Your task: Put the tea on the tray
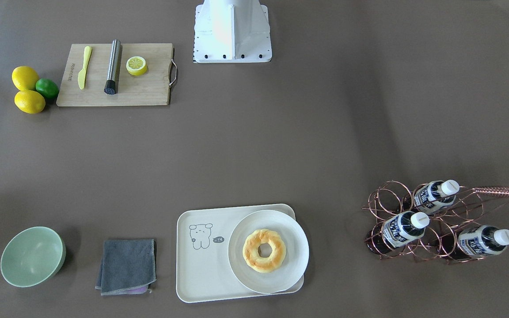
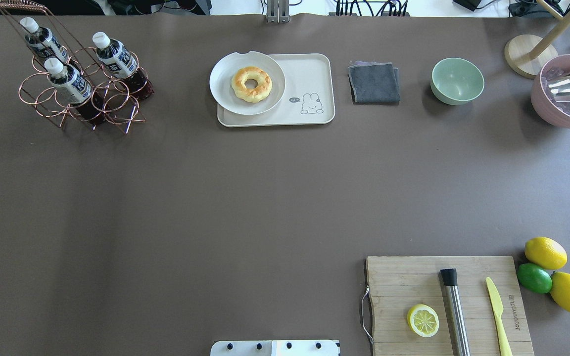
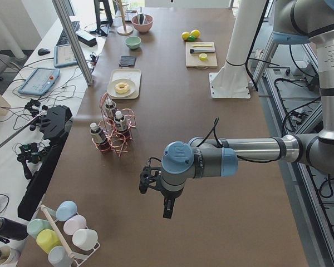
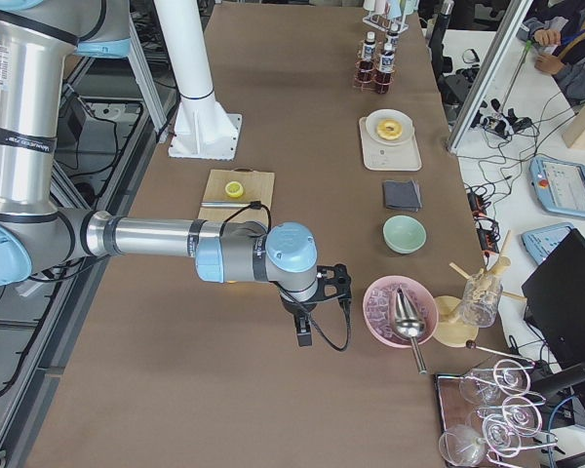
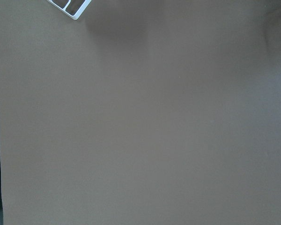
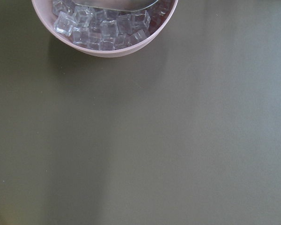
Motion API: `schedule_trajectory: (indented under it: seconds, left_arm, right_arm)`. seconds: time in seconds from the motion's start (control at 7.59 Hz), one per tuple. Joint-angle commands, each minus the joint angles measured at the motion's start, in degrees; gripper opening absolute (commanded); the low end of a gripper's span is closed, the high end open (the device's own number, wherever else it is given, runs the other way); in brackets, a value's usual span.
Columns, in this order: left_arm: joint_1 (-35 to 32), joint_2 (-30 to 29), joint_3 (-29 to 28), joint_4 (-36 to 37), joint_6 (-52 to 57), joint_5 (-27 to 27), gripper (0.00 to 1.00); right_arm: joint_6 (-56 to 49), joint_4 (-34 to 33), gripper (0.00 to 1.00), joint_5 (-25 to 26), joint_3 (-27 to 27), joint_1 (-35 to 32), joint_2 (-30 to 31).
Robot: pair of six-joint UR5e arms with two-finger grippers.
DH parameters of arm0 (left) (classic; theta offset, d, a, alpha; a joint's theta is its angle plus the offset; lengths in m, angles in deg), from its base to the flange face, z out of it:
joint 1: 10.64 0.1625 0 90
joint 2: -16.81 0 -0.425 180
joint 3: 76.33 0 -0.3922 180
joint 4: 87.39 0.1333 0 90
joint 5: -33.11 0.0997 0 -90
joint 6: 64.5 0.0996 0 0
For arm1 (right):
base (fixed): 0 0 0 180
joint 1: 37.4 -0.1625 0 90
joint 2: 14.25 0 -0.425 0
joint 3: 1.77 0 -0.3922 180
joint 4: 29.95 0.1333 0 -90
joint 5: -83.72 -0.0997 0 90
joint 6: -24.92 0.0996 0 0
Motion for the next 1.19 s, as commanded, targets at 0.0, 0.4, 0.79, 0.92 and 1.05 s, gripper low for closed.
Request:
schedule_trajectory:
  seconds: [0.0,0.4,0.79,0.92,1.05]
  left_arm:
    - [0.02,0.0,0.45,0.06,-0.06,-0.07,0.98]
    - [0.02,-0.26,0.54,-0.02,-0.06,-0.51,0.98]
    - [0.02,-0.61,0.63,-0.11,-0.06,-0.51,0.98]
    - [0.02,-0.61,0.63,-0.81,-0.06,-0.51,0.98]
    - [0.02,-0.18,0.54,-2.82,-0.15,-0.25,0.98]
  right_arm:
    - [-0.01,0.04,1.0,-0.09,0.05,-0.01,0.1]
    - [-0.18,0.21,1.0,-0.35,0.32,-0.01,0.28]
    - [-0.28,0.12,1.0,-1.05,1.02,0.07,0.45]
    - [-0.27,-0.05,1.0,-1.14,1.02,0.07,0.45]
    - [-0.01,0.03,1.0,-1.14,1.02,0.07,0.45]
